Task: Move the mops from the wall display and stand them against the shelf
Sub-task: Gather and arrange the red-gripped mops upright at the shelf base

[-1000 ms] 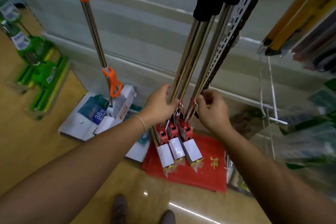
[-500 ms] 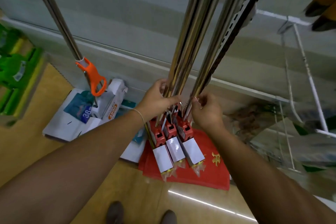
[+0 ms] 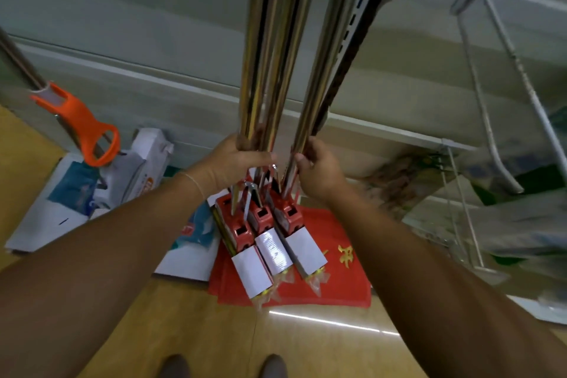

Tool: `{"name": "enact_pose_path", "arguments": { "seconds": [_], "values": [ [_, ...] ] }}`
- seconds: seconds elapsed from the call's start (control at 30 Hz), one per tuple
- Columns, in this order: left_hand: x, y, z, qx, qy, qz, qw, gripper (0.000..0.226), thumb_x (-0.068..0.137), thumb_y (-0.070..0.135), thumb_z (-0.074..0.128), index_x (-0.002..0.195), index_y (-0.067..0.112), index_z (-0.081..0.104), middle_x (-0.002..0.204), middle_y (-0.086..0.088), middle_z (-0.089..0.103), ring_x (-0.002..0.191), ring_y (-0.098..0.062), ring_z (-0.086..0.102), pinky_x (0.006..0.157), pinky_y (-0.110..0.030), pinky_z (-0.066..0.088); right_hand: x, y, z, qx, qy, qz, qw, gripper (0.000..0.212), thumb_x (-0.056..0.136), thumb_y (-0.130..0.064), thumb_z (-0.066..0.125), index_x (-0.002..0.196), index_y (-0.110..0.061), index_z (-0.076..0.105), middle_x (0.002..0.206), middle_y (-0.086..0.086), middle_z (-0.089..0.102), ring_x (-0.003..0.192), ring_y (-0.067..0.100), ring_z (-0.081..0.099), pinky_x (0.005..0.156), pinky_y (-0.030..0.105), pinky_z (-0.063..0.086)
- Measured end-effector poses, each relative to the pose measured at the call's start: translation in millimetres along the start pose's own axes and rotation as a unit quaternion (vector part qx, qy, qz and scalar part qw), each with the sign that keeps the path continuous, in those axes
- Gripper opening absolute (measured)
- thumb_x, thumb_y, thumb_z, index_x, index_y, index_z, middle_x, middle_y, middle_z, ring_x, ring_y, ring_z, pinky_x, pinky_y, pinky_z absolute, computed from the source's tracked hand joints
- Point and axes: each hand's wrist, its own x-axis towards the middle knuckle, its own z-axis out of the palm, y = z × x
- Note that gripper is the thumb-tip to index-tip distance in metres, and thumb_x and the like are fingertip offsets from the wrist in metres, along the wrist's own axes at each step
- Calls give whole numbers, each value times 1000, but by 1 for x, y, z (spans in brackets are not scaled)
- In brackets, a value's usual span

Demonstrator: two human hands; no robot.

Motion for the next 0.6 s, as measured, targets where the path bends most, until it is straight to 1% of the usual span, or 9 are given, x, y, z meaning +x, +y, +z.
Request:
{"name": "enact_pose_path", "arguments": {
  "seconds": [0.07, 0.1, 0.2, 0.23, 0.33, 0.43, 0.5, 0.6],
  "values": [
    [-1, -3, 1, 6, -14, 14, 1000, 28, 64, 36, 75, 93, 38, 75, 99, 7, 74, 100, -10, 67, 91, -28, 50, 1, 3, 0, -9, 0, 3, 1000, 35, 96, -12, 54, 131, -18, 54, 117, 3, 68, 111, 23, 62, 101, 38, 48],
    [0, -5, 1, 9, -13, 22, 1000, 28, 65, 35, 74, 93, 40, 74, 100, 7, 74, 102, -12, 67, 92, -29, 51, 1, 4, 0, -14, -1, 5, 1000, 37, 97, -14, 54, 134, -20, 52, 119, 4, 68, 112, 22, 62, 98, 35, 47],
    [1, -12, 0, 6, 9, 24, 1000, 26, 65, 38, 75, 91, 37, 73, 108, -10, 71, 110, -28, 63, 102, -49, 45, 2, 5, 1, -30, 0, 10, 1000, 39, 99, -16, 52, 137, -24, 49, 117, 2, 66, 110, 20, 60, 88, 27, 42],
    [1, -14, 0, 9, 8, 22, 1000, 27, 65, 39, 75, 92, 36, 73, 110, -11, 70, 111, -28, 63, 104, -51, 43, 1, 5, 1, -32, 0, 9, 999, 39, 99, -16, 51, 137, -24, 48, 117, 2, 65, 109, 20, 60, 87, 27, 42],
    [2, -18, 2, 17, 12, 3, 1000, 29, 62, 43, 75, 91, 38, 73, 110, -8, 71, 111, -25, 63, 106, -52, 41, 0, 4, -1, -43, -10, 2, 999, 39, 100, -16, 50, 139, -21, 46, 120, 6, 64, 109, 22, 58, 87, 28, 42],
    [1, -15, 5, 12, 18, -10, 1000, 30, 60, 45, 74, 89, 46, 73, 111, -7, 71, 113, -24, 62, 106, -51, 41, -1, 3, -4, -67, -24, -12, 997, 36, 100, -15, 49, 136, -19, 48, 112, 3, 62, 108, 24, 58, 85, 29, 41],
    [-3, -13, 9, 1, 30, -8, 1000, 27, 61, 42, 75, 88, 40, 74, 110, -8, 71, 111, -25, 63, 106, -50, 42, -1, 2, -6, -83, -40, -23, 996, 32, 100, -15, 49, 132, -17, 51, 111, 3, 62, 108, 26, 59, 86, 31, 43],
    [-12, -8, 15, -4, 73, -5, 997, 21, 70, 30, 71, 89, 24, 73, 108, -20, 70, 106, -31, 65, 102, -49, 46, -1, 3, -7, -108, -54, -32, 992, 29, 100, -17, 49, 129, -15, 54, 119, 11, 65, 110, 30, 60, 95, 41, 49]
  ]
}}
